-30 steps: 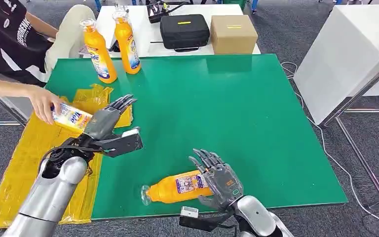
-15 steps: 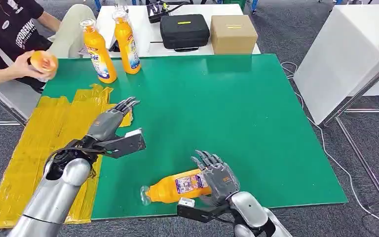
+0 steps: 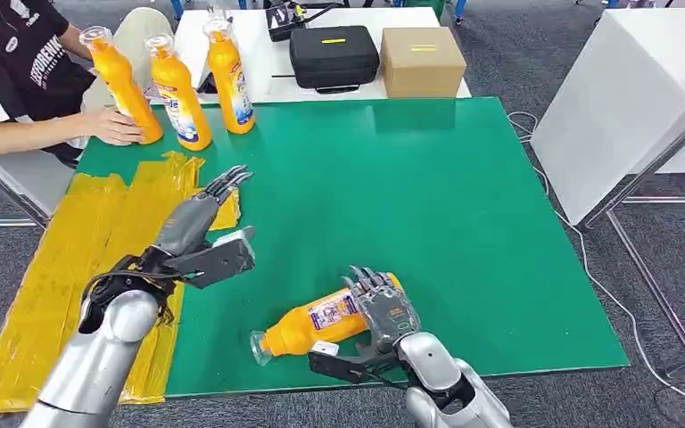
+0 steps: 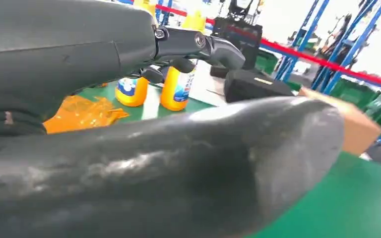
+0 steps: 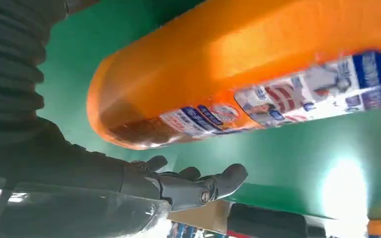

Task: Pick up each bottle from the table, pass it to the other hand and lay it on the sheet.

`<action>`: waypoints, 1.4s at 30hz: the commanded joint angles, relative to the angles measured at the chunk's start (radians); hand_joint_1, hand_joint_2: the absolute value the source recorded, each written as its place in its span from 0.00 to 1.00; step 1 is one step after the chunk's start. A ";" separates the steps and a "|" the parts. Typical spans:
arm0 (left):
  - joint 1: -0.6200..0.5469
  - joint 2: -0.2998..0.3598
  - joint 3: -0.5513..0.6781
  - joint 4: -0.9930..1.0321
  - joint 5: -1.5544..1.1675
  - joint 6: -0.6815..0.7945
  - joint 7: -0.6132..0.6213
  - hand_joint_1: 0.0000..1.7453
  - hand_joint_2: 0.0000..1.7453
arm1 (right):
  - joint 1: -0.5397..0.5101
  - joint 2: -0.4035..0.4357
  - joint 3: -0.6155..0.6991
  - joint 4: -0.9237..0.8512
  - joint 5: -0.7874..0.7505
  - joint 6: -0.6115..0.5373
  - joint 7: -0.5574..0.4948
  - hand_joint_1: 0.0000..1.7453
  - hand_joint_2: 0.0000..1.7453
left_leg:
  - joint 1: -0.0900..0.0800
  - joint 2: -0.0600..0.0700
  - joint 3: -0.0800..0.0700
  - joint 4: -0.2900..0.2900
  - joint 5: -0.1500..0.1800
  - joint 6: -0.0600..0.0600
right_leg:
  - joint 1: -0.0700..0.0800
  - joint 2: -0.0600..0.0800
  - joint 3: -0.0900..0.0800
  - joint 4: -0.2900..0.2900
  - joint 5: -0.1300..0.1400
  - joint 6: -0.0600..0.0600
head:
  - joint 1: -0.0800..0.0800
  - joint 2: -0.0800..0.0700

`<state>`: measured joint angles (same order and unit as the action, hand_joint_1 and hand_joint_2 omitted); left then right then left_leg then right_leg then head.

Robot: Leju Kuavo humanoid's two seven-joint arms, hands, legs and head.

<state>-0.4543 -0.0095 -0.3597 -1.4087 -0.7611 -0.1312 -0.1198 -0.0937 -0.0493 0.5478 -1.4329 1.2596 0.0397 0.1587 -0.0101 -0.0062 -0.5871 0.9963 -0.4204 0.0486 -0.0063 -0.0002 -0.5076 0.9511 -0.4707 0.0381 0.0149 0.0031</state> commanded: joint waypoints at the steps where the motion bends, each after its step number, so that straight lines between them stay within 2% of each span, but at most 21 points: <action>1: 0.038 -0.013 0.039 -0.072 0.029 -0.003 -0.002 0.00 0.00 | -0.092 0.030 0.008 0.187 0.003 0.011 -0.006 0.00 1.00 | 0.001 0.003 0.004 -0.001 -0.001 -0.004 | 0.001 0.003 0.004 -0.002 0.000 -0.001 | 0.000 0.000; 12: 0.073 -0.009 0.050 -0.082 0.042 -0.006 -0.006 0.00 0.00 | -0.099 0.023 0.023 0.253 -0.024 0.013 -0.017 0.00 1.00 | 0.001 0.003 0.005 -0.001 -0.001 -0.003 | 0.001 0.002 0.004 -0.002 0.000 -0.001 | 0.000 0.000; 14: 0.089 -0.007 0.050 -0.082 0.044 -0.007 -0.011 0.00 0.00 | -0.088 0.023 0.010 0.253 -0.045 -0.007 -0.027 0.14 1.00 | 0.001 0.002 0.005 -0.002 -0.001 -0.003 | 0.001 0.001 0.004 -0.003 0.000 -0.001 | 0.000 0.000; 16: 0.089 -0.010 0.051 -0.076 0.045 -0.007 -0.012 0.00 0.00 | -0.096 0.022 0.009 0.264 -0.045 -0.006 -0.028 0.23 1.00 | 0.001 0.001 0.004 -0.002 0.000 -0.002 | 0.001 0.000 0.004 -0.002 0.000 -0.001 | 0.000 0.000; 17: 0.088 -0.012 0.051 -0.074 0.045 -0.007 -0.013 0.00 0.00 | -0.101 0.022 0.010 0.271 -0.046 -0.005 -0.027 0.38 1.00 | 0.001 0.001 0.005 -0.002 -0.001 -0.003 | 0.001 0.001 0.005 -0.003 0.000 -0.001 | 0.000 0.000; 18: 0.086 -0.016 0.053 -0.068 0.045 -0.008 -0.014 0.00 0.00 | -0.113 0.025 0.009 0.290 -0.049 0.000 -0.024 0.75 1.00 | 0.001 0.001 0.004 -0.001 0.000 -0.003 | 0.001 0.000 0.004 -0.002 0.000 -0.001 | 0.000 0.000; 19: 0.087 -0.020 0.054 -0.067 0.046 -0.009 -0.014 0.00 0.00 | -0.116 0.028 0.006 0.298 -0.052 0.003 -0.023 0.82 1.00 | 0.001 0.001 0.003 -0.001 0.000 -0.002 | 0.001 0.000 0.002 -0.001 0.000 -0.001 | 0.000 0.000; 21: 0.091 -0.017 0.048 -0.066 0.029 -0.002 -0.010 0.00 0.00 | -0.121 0.030 0.005 0.313 -0.054 0.005 -0.023 0.86 1.00 | 0.001 0.001 0.003 -0.001 0.000 -0.002 | 0.001 0.000 0.003 -0.002 0.000 -0.001 | 0.000 0.000; 23: 0.096 -0.020 0.048 -0.063 0.024 0.001 -0.009 0.00 0.00 | -0.118 0.033 0.000 0.316 -0.062 0.003 -0.028 0.94 1.00 | 0.001 0.000 0.004 -0.002 0.000 -0.002 | 0.001 0.000 0.004 -0.002 0.000 -0.001 | 0.000 0.000; 28: 0.107 -0.020 0.056 -0.061 0.031 0.001 -0.014 0.00 0.00 | -0.112 0.036 -0.004 0.308 -0.074 -0.010 -0.039 1.00 1.00 | 0.001 0.000 0.005 -0.001 0.000 -0.002 | 0.001 -0.001 0.006 -0.002 0.000 -0.001 | 0.000 0.000; 35: 0.106 -0.013 0.086 -0.042 0.052 0.000 -0.028 0.00 0.00 | -0.142 0.055 -0.025 0.344 -0.126 -0.067 -0.075 1.00 1.00 | 0.001 0.000 0.006 -0.002 0.000 -0.003 | 0.001 0.000 0.006 -0.002 0.000 -0.001 | 0.000 0.000; 40: 0.115 -0.021 0.121 -0.033 0.063 0.007 -0.035 0.00 0.00 | -0.122 0.100 -0.088 0.269 -0.209 -0.163 -0.145 1.00 1.00 | 0.001 0.002 0.004 -0.001 0.000 -0.002 | 0.001 0.001 0.003 -0.001 0.000 -0.001 | 0.000 0.000; 42: 0.126 -0.027 0.147 -0.038 0.108 -0.011 -0.042 0.00 0.00 | -0.105 0.125 -0.142 0.206 -0.286 -0.252 -0.198 1.00 1.00 | 0.000 0.002 0.004 -0.001 0.000 -0.002 | 0.000 0.001 0.003 -0.001 0.000 -0.001 | 0.000 0.000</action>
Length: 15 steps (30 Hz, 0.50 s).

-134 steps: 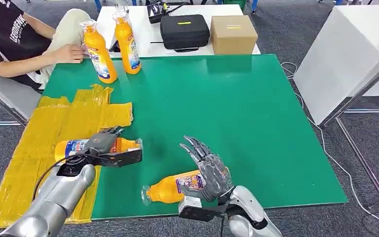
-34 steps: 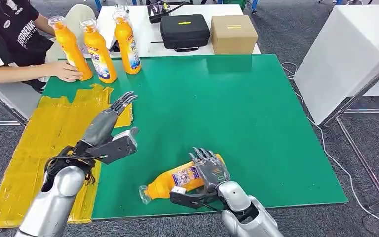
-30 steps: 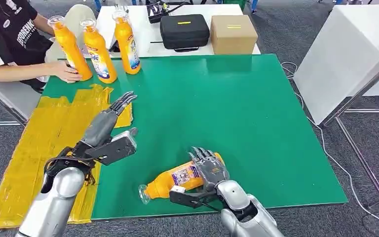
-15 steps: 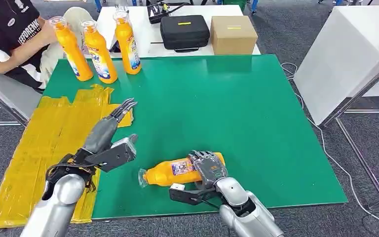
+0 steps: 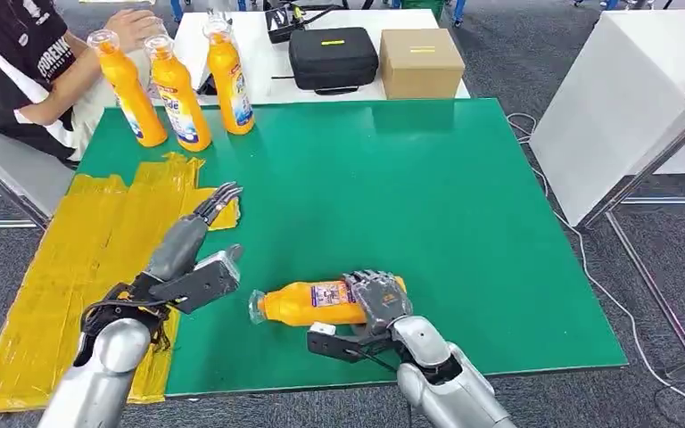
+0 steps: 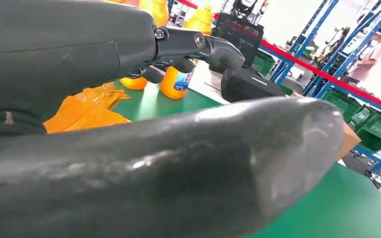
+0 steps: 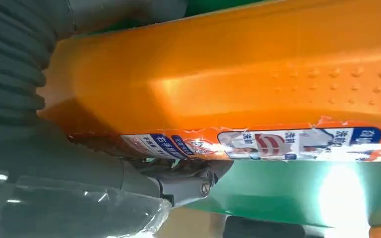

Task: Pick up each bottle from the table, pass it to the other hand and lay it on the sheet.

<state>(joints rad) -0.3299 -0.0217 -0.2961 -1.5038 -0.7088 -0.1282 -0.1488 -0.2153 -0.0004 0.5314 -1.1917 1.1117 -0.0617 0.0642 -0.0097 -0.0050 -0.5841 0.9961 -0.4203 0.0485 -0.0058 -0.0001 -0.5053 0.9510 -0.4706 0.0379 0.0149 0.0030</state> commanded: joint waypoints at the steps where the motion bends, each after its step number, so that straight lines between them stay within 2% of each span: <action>1: 0.003 -0.013 0.086 0.054 0.059 -0.015 -0.014 0.00 0.00 | 0.016 0.073 -0.127 -0.042 -0.137 -0.150 -0.103 1.00 1.00 | 0.000 0.001 0.001 -0.001 0.000 -0.002 | 0.000 0.000 0.000 0.000 0.000 -0.001 | 0.000 0.000; 3: 0.005 -0.012 0.087 0.052 0.060 -0.016 -0.014 0.00 0.00 | 0.016 0.072 -0.129 -0.050 -0.139 -0.149 -0.103 1.00 1.00 | 0.000 0.000 0.001 0.000 -0.001 -0.003 | 0.000 0.000 0.001 0.000 -0.001 -0.001 | 0.000 0.000; 8: 0.046 -0.007 0.115 0.025 0.183 -0.053 -0.048 0.00 0.00 | 0.103 0.105 -0.206 -0.142 -0.313 -0.252 -0.212 1.00 1.00 | 0.000 -0.001 0.001 -0.001 -0.001 -0.002 | 0.000 -0.001 0.001 -0.001 -0.001 0.000 | 0.000 0.000; 15: 0.055 -0.012 0.130 0.020 0.232 -0.060 -0.050 0.00 0.00 | 0.105 0.112 -0.206 -0.149 -0.326 -0.260 -0.218 1.00 1.00 | 0.000 -0.001 -0.002 0.000 0.000 -0.002 | 0.000 0.000 -0.002 0.000 0.000 -0.001 | 0.000 0.000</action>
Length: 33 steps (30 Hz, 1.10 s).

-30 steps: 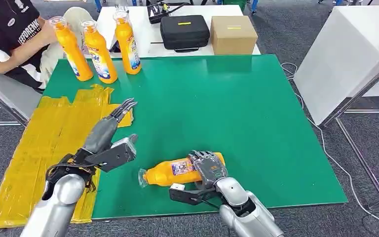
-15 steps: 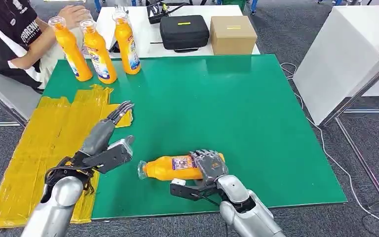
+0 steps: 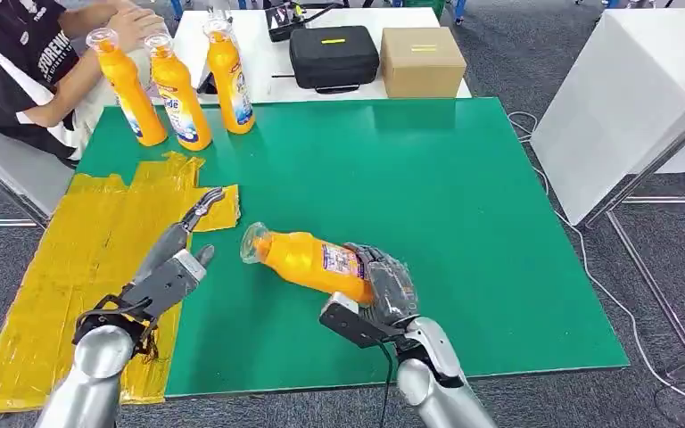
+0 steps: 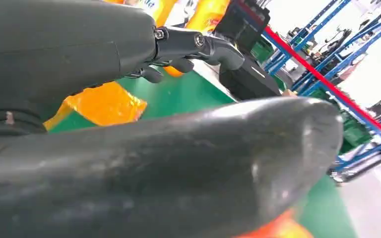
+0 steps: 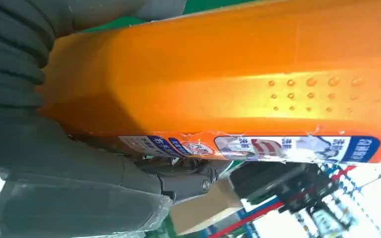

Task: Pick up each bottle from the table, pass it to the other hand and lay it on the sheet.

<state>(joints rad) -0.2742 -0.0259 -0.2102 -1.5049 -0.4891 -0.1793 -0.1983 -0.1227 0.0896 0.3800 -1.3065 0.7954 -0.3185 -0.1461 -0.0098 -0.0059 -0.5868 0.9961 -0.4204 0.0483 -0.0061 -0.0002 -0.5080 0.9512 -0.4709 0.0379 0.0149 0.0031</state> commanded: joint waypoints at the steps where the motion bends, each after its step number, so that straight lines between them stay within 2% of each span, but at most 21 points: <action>1: 0.001 -0.012 0.049 0.020 0.035 -0.013 0.003 0.00 0.00 | 0.007 0.026 -0.057 -0.023 -0.016 -0.008 -0.009 1.00 1.00 | 0.000 0.000 0.002 0.000 0.000 -0.003 | 0.000 0.000 0.002 0.000 -0.001 -0.001 | 0.000 0.000; 6: 0.048 -0.044 0.104 0.009 0.243 -0.032 0.019 0.00 0.00 | -0.001 0.047 -0.052 -0.005 -0.080 -0.048 -0.057 1.00 1.00 | 0.000 0.002 0.002 -0.001 0.000 -0.002 | 0.000 0.001 0.001 -0.001 0.000 -0.001 | 0.000 0.000; 11: 0.062 -0.027 0.067 0.036 0.362 -0.036 0.017 0.00 0.00 | -0.026 0.032 -0.023 0.037 -0.131 -0.078 -0.085 1.00 1.00 | 0.000 0.002 0.003 -0.001 -0.001 -0.002 | 0.000 0.001 0.003 -0.001 0.000 -0.001 | 0.000 0.000; 12: 0.059 -0.030 0.055 0.049 0.378 -0.023 0.020 0.00 1.00 | -0.031 0.026 -0.015 0.044 -0.146 -0.087 -0.095 1.00 1.00 | 0.000 0.001 0.002 -0.001 0.000 -0.002 | 0.000 0.001 0.002 -0.001 0.000 0.000 | 0.000 0.000; 14: 0.052 -0.038 0.040 0.065 0.364 0.004 0.017 0.00 1.00 | -0.030 0.021 -0.006 0.045 -0.158 -0.091 -0.103 1.00 1.00 | 0.000 0.001 0.003 -0.001 0.000 -0.002 | 0.000 0.001 0.003 -0.001 0.000 -0.001 | 0.000 0.000; 17: 0.061 -0.060 -0.019 0.058 0.226 0.117 -0.020 0.00 1.00 | -0.016 0.015 0.014 0.023 -0.177 -0.092 -0.112 1.00 1.00 | 0.000 -0.001 0.002 -0.001 0.000 -0.002 | 0.000 -0.001 0.003 -0.001 0.000 0.000 | 0.000 0.000; 22: 0.108 -0.089 -0.144 0.058 0.135 0.143 -0.032 0.00 1.00 | -0.041 0.029 0.037 0.038 -0.180 -0.091 -0.109 1.00 1.00 | 0.000 0.000 0.003 -0.001 -0.001 -0.003 | 0.000 -0.001 0.004 -0.002 -0.001 -0.001 | 0.000 0.000; 33: 0.132 -0.089 -0.249 0.064 0.172 0.142 -0.060 0.00 1.00 | -0.075 0.042 0.086 0.078 -0.196 -0.086 -0.109 1.00 1.00 | 0.000 0.001 0.002 -0.001 0.000 -0.002 | 0.000 0.001 0.002 -0.001 0.000 -0.001 | 0.000 0.000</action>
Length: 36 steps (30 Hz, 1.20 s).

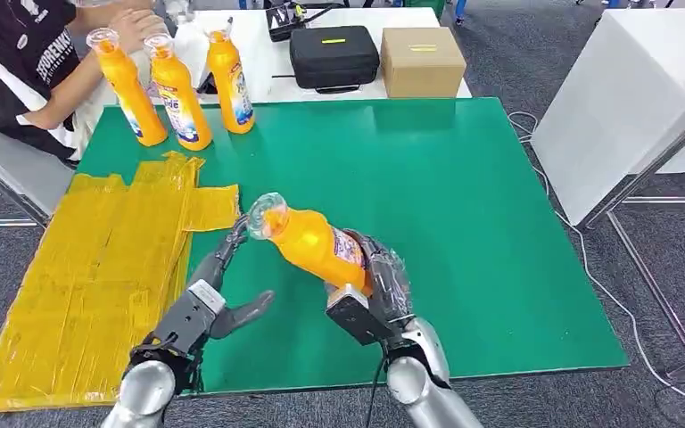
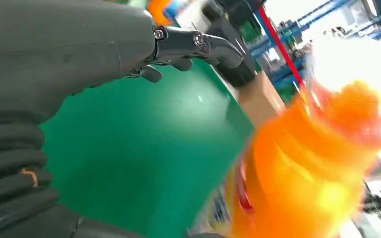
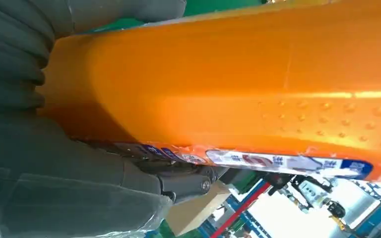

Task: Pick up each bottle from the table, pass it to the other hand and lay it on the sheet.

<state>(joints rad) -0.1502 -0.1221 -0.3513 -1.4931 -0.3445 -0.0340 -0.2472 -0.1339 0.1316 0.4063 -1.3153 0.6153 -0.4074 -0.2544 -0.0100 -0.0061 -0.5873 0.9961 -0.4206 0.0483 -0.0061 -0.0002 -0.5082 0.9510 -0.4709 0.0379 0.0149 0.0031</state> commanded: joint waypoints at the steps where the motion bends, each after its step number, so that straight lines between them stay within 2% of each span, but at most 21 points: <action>1: 0.011 0.007 -0.111 0.050 0.027 -0.003 -0.011 0.00 1.00 | -0.064 0.001 0.061 0.087 -0.016 0.002 -0.001 1.00 1.00 | 0.000 0.002 0.004 -0.001 -0.001 -0.003 | 0.000 0.002 0.003 -0.001 0.000 -0.001 | 0.000 0.000; 7: 0.042 0.006 -0.160 0.008 0.075 -0.038 -0.015 0.00 1.00 | -0.087 0.012 0.079 0.119 -0.026 0.002 -0.005 1.00 1.00 | 0.000 0.003 0.004 -0.001 -0.002 -0.003 | 0.000 0.003 0.003 -0.001 -0.001 -0.001 | 0.000 0.000; 27: 0.017 0.001 -0.165 0.046 0.108 -0.035 0.005 0.00 1.00 | -0.089 0.020 0.112 0.128 -0.033 0.010 -0.014 1.00 1.00 | 0.000 0.002 0.002 -0.001 -0.001 -0.002 | 0.000 0.001 0.002 -0.001 0.000 -0.001 | 0.000 0.000; 32: -0.026 -0.028 -0.124 0.126 0.327 -0.082 0.048 0.00 1.00 | -0.107 0.035 0.157 0.173 -0.038 0.006 -0.027 1.00 1.00 | 0.001 0.001 0.003 -0.001 0.000 -0.003 | 0.001 0.001 0.002 -0.001 0.000 -0.001 | 0.000 0.000; 36: -0.077 -0.034 -0.159 0.172 0.443 -0.052 0.060 0.00 1.00 | -0.124 0.041 0.189 0.199 -0.049 -0.014 -0.034 1.00 1.00 | 0.001 0.000 0.003 -0.001 0.000 -0.003 | 0.001 0.000 0.003 -0.001 0.000 -0.001 | 0.000 0.000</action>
<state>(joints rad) -0.1242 -0.1389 -0.4726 -1.4778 -0.0410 -0.1019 -0.2124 -0.1822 0.1648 0.4967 -1.2344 0.5798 -0.4063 -0.2743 -0.0097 -0.0063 -0.5873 0.9960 -0.4205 0.0481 -0.0059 -0.0003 -0.5084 0.9511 -0.4709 0.0378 0.0149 0.0031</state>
